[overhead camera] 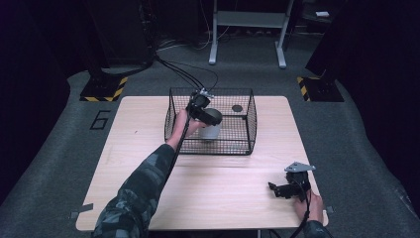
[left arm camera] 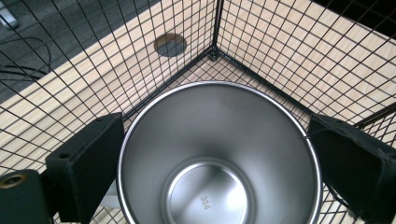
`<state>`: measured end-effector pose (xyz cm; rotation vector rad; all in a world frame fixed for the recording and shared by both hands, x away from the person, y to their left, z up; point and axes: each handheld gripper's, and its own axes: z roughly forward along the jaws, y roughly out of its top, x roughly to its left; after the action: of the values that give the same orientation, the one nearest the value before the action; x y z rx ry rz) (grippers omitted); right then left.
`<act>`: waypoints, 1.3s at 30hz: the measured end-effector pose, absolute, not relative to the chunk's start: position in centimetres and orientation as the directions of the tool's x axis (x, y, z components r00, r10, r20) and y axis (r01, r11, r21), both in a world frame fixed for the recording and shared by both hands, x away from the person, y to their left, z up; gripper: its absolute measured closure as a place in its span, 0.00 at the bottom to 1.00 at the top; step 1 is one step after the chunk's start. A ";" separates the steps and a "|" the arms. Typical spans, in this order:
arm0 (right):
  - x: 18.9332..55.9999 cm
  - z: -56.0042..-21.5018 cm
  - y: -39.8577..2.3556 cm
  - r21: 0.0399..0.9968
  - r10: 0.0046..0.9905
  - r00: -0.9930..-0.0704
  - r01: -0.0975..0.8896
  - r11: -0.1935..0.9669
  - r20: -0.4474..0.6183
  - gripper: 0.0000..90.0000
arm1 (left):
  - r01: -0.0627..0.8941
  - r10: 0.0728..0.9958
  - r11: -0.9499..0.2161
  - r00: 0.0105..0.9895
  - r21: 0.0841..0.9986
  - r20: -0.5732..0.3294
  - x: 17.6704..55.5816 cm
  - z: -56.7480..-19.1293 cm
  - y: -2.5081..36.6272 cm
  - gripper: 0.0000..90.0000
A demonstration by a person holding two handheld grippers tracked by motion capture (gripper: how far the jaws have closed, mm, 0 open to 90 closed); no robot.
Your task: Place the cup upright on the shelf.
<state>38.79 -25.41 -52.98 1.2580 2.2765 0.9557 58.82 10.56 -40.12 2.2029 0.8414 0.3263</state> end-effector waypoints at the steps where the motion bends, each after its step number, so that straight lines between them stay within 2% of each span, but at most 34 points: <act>1: 38.8 -53.0 -25.4 0.712 0.845 -0.534 0.596 0.372 0.005 0.00 | 0.470 0.660 -0.507 0.751 0.723 -0.026 58.9 -40.2 10.5 0.07; 20: 38.8 -53.0 -25.4 0.713 0.848 -0.530 0.598 0.366 0.009 0.00 | 0.498 0.671 -0.523 0.741 0.692 -0.026 59.2 -41.6 10.2 0.07; 39: 38.8 -53.0 -25.4 0.714 0.848 -0.530 0.597 0.366 0.008 0.00 | 0.475 0.649 -0.565 0.761 0.675 0.007 58.4 -41.8 10.9 0.07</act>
<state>38.78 -25.36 -52.98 1.2643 2.2708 0.9594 58.43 10.93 -41.81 2.2793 0.8360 0.3341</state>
